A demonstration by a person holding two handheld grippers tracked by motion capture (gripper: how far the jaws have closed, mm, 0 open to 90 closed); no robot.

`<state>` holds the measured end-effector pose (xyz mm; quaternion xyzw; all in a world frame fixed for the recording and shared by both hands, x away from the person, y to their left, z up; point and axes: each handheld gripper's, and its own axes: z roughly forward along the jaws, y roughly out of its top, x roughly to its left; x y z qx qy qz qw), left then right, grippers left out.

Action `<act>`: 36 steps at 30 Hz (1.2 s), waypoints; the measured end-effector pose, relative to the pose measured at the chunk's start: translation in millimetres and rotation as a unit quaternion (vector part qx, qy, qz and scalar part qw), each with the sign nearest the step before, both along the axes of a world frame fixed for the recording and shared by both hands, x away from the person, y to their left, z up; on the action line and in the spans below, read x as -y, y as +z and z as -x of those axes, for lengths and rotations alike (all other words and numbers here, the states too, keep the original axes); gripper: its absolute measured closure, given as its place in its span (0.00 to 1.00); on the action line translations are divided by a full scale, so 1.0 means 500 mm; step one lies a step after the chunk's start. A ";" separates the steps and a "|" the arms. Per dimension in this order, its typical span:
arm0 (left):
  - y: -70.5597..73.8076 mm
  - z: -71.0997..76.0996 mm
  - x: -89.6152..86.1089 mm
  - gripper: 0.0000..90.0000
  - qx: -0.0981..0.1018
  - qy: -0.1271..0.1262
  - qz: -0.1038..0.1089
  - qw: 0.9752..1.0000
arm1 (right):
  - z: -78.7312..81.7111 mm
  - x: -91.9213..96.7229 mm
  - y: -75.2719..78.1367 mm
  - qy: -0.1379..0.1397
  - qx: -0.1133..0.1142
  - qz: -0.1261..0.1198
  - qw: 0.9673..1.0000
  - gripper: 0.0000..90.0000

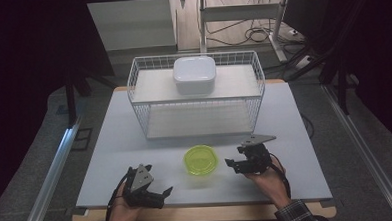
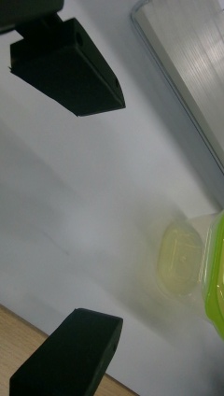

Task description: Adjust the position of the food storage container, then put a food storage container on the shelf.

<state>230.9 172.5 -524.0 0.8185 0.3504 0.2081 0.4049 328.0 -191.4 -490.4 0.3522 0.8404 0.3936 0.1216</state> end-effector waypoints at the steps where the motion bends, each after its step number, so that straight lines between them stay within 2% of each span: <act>1: 0.000 0.000 -0.001 0.01 0.001 0.000 -0.002 1.000 | 0.004 0.001 -0.001 0.004 0.001 -0.002 1.000 0.30; 12: -0.002 0.004 -0.002 0.00 0.007 -0.002 -0.014 1.000 | 0.039 0.005 -0.018 0.029 -0.006 0.008 1.000 0.19; 18: -0.003 0.005 -0.001 0.00 0.009 -0.003 -0.015 1.000 | 0.037 0.008 -0.017 0.027 -0.012 -0.009 1.000 0.13; 28: -0.003 0.005 0.001 0.00 0.012 -0.006 -0.020 1.000 | 0.029 0.010 -0.016 0.025 0.000 -0.016 1.000 0.09; 36: -0.004 0.005 0.002 0.00 0.011 -0.006 -0.018 1.000 | 0.020 -0.008 -0.006 0.026 -0.022 -0.035 0.999 0.05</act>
